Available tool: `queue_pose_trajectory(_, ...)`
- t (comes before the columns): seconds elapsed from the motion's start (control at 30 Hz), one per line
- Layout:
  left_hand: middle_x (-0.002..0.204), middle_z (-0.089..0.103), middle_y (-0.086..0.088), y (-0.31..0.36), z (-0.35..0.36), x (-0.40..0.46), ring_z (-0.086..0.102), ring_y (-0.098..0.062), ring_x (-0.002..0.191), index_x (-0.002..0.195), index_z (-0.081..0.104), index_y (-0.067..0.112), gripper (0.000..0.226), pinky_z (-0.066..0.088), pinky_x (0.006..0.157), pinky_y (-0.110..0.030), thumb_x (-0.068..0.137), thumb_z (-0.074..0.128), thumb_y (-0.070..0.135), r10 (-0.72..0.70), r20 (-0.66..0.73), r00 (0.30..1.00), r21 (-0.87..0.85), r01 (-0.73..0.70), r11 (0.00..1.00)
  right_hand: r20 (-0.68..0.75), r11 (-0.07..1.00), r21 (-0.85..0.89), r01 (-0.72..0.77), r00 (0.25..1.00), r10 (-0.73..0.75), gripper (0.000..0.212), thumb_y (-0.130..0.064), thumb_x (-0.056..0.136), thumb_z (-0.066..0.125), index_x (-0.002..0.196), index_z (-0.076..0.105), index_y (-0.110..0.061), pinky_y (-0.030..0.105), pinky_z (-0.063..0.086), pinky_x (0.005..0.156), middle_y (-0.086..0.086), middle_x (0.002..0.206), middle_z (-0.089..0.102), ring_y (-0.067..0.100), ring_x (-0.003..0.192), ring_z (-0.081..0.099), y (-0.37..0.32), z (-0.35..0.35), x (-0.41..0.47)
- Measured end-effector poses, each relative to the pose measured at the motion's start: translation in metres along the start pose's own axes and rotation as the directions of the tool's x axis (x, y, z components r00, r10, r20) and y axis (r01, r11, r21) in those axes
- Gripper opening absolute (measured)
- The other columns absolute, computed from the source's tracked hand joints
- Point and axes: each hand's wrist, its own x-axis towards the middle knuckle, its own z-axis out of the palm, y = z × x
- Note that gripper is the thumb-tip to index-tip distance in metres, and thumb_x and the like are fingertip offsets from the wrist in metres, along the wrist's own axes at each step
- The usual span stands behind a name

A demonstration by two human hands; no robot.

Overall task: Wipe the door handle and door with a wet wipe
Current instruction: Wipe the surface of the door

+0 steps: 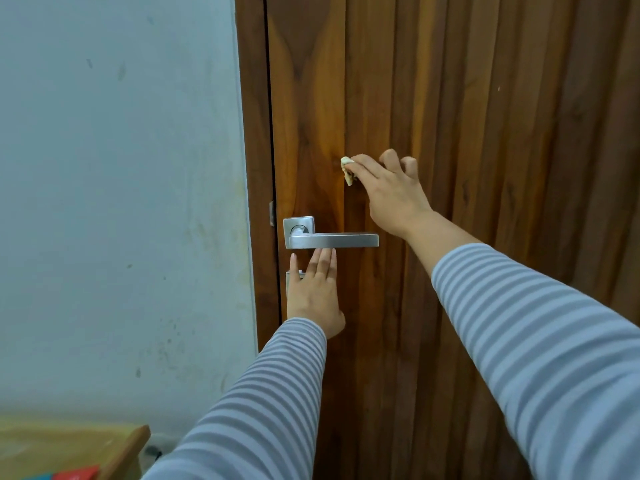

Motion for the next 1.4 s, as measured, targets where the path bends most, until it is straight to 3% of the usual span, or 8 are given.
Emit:
queue_pose_trajectory(0.37, 0.162, -0.020, -0.008, 0.002, 0.008, 0.000, -0.018, -0.023, 0.149, 0.152, -0.017, 0.009, 0.095, -0.011, 0.118, -0.054, 0.092, 0.039, 0.056, -0.009, -0.044, 0.999, 0.022, 0.010, 1.000, 0.050, 0.993, -0.098, 0.070, 0.997, -0.066, 0.068, -0.001, 0.083, 0.048, 0.146, 0.030, -0.017, 0.040, 0.015, 0.092, -0.001, 0.153, 0.028, 0.022, 0.119, 0.019, 0.006, 0.017, -0.028)
queue_pose_trajectory(0.6, 0.161, -0.020, -0.009, 0.004, 0.007, 0.000, -0.020, -0.023, 0.148, 0.152, -0.016, 0.009, 0.095, -0.012, 0.117, -0.055, 0.092, 0.039, 0.057, -0.012, -0.037, 0.999, 0.030, 0.013, 0.999, 0.043, 0.997, -0.027, 0.077, 0.996, -0.075, 0.054, -0.015, 0.085, 0.052, 0.139, 0.044, -0.019, 0.040, 0.021, 0.087, -0.002, 0.145, 0.043, 0.020, 0.106, 0.034, -0.014, 0.050, -0.081)
queue_pose_trajectory(0.97, 0.162, -0.019, -0.009, 0.005, 0.003, 0.000, -0.020, -0.021, 0.148, 0.153, -0.014, 0.009, 0.096, -0.011, 0.117, -0.055, 0.089, 0.047, 0.047, -0.013, -0.005, 1.000, 0.007, 0.013, 1.000, 0.134, 0.999, 0.033, -0.037, 0.990, 0.032, 0.059, -0.024, 0.080, 0.063, 0.136, 0.048, -0.015, 0.042, 0.025, 0.089, -0.002, 0.141, 0.049, 0.022, 0.105, 0.042, -0.063, 0.079, -0.146)
queue_pose_trajectory(1.23, 0.162, -0.018, -0.007, 0.004, 0.000, 0.000, -0.019, -0.020, 0.149, 0.153, -0.014, 0.008, 0.099, -0.009, 0.118, -0.055, 0.088, 0.047, 0.050, -0.006, 0.028, 1.000, -0.049, 0.007, 0.999, 0.281, 0.995, 0.074, -0.063, 0.959, 0.040, 0.057, -0.019, 0.084, 0.056, 0.139, 0.043, -0.018, 0.043, 0.019, 0.097, -0.002, 0.144, 0.043, 0.021, 0.113, 0.035, -0.076, 0.083, -0.170)
queue_pose_trajectory(1.33, 0.162, -0.018, -0.007, 0.005, -0.004, -0.002, -0.019, -0.021, 0.148, 0.153, -0.014, 0.008, 0.099, -0.011, 0.117, -0.055, 0.091, 0.044, 0.057, -0.016, 0.046, 0.999, -0.055, 0.018, 0.998, 0.385, 0.980, 0.184, -0.074, 0.923, -0.002, 0.057, -0.015, 0.091, 0.043, 0.146, 0.030, -0.021, 0.045, 0.012, 0.106, -0.003, 0.150, 0.032, 0.022, 0.127, 0.031, -0.080, 0.079, -0.181)
queue_pose_trajectory(1.4, 0.162, -0.016, -0.008, 0.009, -0.009, -0.004, -0.017, -0.022, 0.149, 0.154, -0.013, 0.008, 0.100, -0.010, 0.117, -0.055, 0.091, 0.048, 0.055, -0.036, 0.058, 0.998, -0.044, 0.039, 0.998, 0.388, 0.956, 0.278, -0.093, 0.921, -0.023, 0.046, -0.018, 0.095, 0.039, 0.141, 0.040, -0.024, 0.044, 0.017, 0.108, -0.006, 0.143, 0.042, 0.020, 0.125, 0.033, -0.080, 0.074, -0.188)
